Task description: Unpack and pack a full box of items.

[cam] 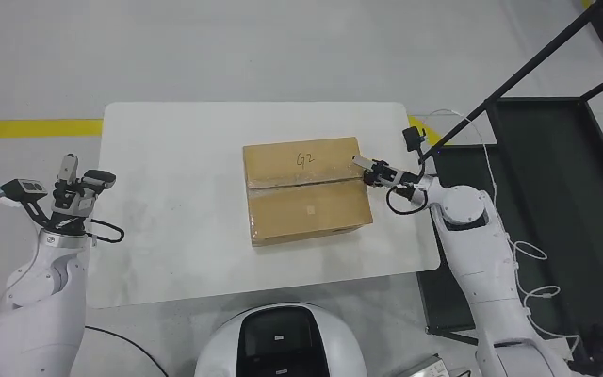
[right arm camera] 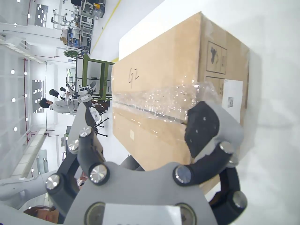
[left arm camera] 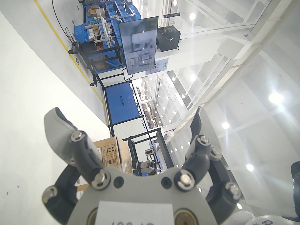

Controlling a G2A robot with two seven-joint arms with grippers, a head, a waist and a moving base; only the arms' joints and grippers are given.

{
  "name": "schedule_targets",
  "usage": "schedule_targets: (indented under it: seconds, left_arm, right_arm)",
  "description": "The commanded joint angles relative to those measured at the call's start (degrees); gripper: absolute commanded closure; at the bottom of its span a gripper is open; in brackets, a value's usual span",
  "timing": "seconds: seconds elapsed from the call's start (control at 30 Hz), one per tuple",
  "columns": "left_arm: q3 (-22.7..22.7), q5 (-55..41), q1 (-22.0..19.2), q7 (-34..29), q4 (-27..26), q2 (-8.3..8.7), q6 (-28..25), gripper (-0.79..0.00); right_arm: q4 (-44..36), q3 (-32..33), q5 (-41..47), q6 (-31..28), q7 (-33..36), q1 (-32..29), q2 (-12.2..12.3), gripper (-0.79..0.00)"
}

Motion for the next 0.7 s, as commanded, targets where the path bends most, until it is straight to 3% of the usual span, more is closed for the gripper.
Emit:
schedule_targets:
  seconds: [0.0,0.2,0.3,0.5,0.67]
  left_arm:
    - [0.0,0.0,0.0,0.0,0.0,0.00,0.0,-0.785]
    - [0.0,0.0,0.0,0.0,0.0,0.00,0.0,-0.785]
    - [0.0,0.0,0.0,0.0,0.0,0.00,0.0,-0.785]
    - [0.0,0.0,0.0,0.0,0.0,0.00,0.0,-0.785]
    - [0.0,0.0,0.0,0.0,0.0,0.00,0.0,-0.785]
  right_arm:
    - [-2.7,1.0,1.1,-2.2,0.0,-1.3,0.2,-0.785]
    - [-8.1,3.7,0.0,-8.0,-4.5,-5.3,0.8,-0.785]
    - [-8.2,2.5,3.5,-8.9,-1.9,-5.0,0.8,-0.785]
    - [-4.4,-4.7,4.9,-7.5,3.5,2.5,0.4,-0.785]
    - [4.4,-12.5,8.0,-3.6,5.6,10.8,-0.9,-0.785]
